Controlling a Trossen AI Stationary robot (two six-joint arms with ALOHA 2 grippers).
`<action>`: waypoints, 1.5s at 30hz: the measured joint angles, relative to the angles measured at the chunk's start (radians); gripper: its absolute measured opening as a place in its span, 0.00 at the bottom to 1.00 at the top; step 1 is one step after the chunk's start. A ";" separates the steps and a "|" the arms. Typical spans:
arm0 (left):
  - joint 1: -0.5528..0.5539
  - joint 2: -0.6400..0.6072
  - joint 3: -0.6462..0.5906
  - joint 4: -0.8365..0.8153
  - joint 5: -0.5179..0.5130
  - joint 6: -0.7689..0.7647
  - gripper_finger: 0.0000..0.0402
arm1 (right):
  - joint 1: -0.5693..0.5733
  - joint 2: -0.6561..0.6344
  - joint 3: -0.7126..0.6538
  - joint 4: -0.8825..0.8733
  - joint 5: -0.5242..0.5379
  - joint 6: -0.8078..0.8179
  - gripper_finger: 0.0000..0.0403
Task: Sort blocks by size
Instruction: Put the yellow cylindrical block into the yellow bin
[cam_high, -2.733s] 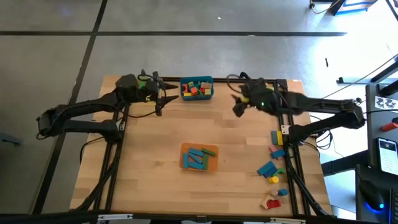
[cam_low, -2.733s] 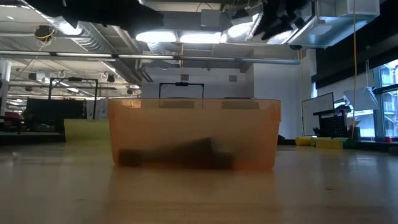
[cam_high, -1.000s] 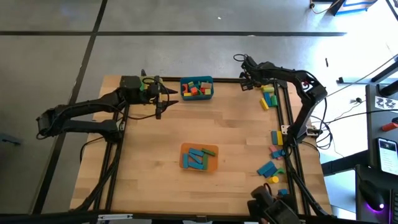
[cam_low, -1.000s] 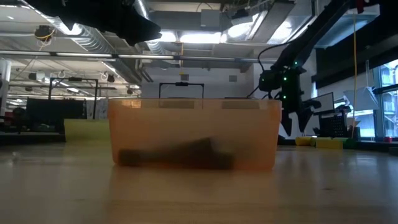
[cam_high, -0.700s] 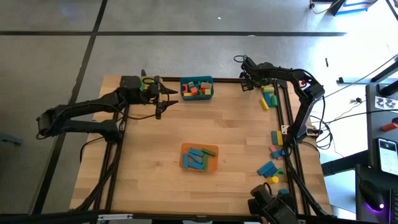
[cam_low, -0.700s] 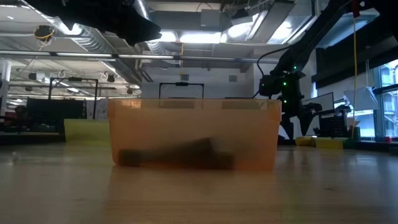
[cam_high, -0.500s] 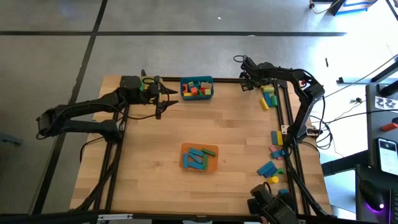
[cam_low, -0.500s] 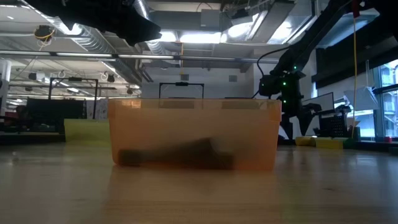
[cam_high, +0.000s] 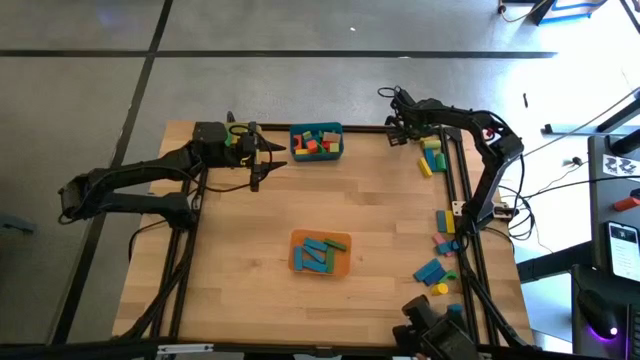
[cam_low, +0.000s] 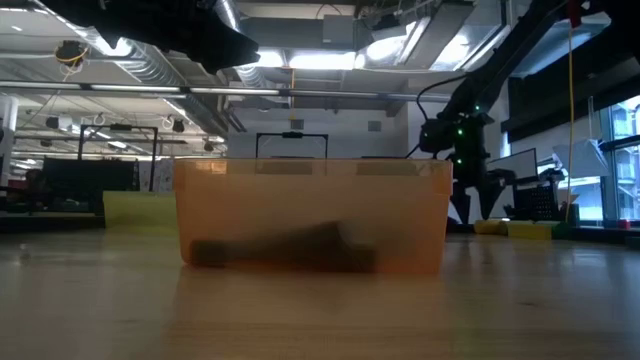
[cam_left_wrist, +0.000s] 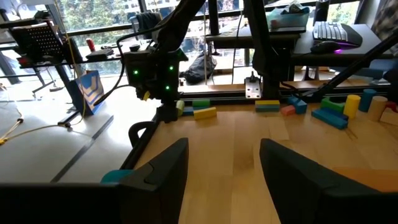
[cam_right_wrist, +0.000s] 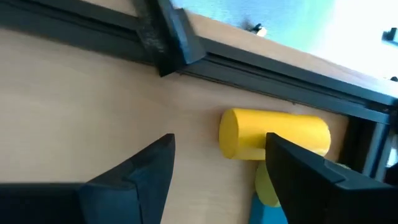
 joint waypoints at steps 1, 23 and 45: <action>0.000 0.000 0.000 0.000 0.000 0.000 0.45 | 0.003 -0.001 0.000 0.000 -0.012 -0.003 0.60; 0.000 0.000 0.000 0.001 0.000 0.000 0.45 | 0.160 0.004 0.132 -0.063 -0.138 -0.121 0.60; 0.000 0.000 0.000 -0.005 0.000 0.000 0.45 | 0.190 0.010 0.063 0.156 0.026 -0.605 0.60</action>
